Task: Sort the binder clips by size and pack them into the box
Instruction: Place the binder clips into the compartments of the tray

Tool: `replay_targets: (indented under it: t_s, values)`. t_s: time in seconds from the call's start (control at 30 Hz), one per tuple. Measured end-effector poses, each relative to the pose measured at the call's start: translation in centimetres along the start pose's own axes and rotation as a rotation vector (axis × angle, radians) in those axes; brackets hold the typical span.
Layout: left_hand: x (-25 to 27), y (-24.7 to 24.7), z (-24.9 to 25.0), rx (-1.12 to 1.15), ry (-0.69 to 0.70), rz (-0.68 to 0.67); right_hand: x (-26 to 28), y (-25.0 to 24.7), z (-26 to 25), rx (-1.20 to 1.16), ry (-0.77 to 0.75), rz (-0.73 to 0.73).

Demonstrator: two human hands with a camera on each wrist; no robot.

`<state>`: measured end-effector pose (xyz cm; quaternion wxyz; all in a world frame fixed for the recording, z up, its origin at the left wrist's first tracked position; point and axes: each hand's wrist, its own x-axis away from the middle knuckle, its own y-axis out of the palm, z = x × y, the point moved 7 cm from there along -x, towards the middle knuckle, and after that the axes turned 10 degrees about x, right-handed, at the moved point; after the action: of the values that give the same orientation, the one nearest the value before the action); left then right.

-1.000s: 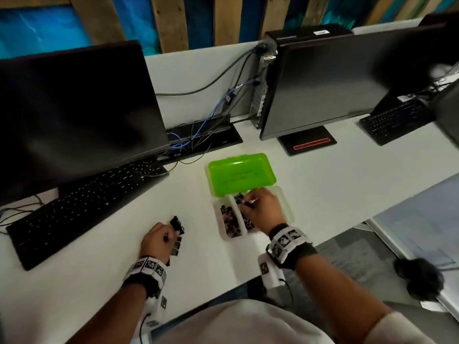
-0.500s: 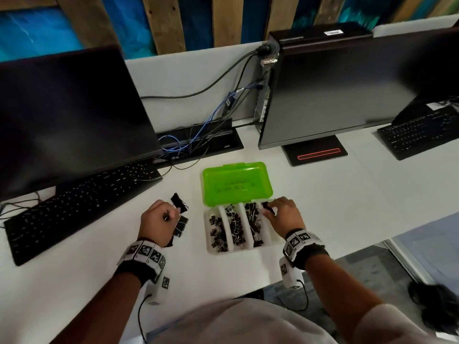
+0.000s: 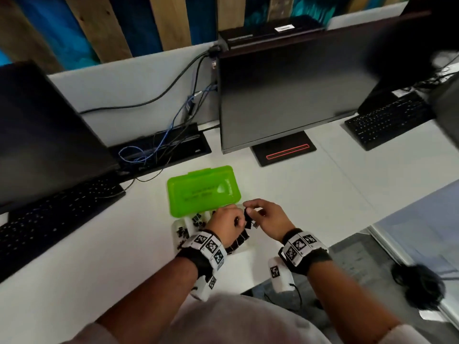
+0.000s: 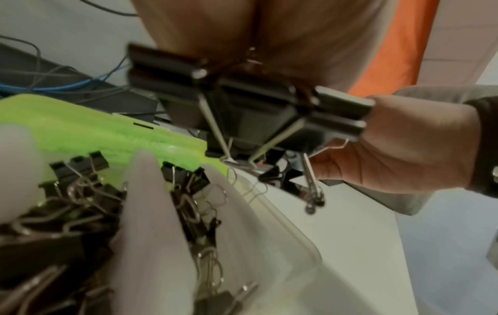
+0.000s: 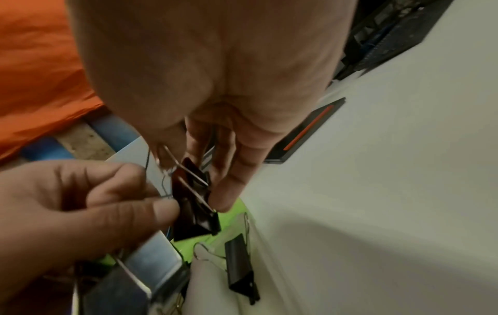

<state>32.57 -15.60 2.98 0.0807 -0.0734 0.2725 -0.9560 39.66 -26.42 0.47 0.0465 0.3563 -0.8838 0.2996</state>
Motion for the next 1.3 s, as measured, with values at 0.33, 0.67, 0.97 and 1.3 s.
replay_targets:
  t_s: [0.33,0.67,0.97,1.3]
  values:
    - [-1.2,2.7,0.7,-0.03,-0.058,-0.001,1.8,-1.3,4.6,-0.096,0.274,0.119]
    - [-1.9,2.6,-0.1,0.085,-0.101,0.153,2.1,0.0,5.1,-0.077,0.242,-0.029]
    - [-2.6,2.2,0.1,0.167,-0.097,0.153,1.2,-0.7,4.0,0.104,0.163,-0.028]
    - [-1.4,3.9,-0.4,0.09,-0.063,0.025,0.6,-1.8,3.6,0.013,0.177,-0.001]
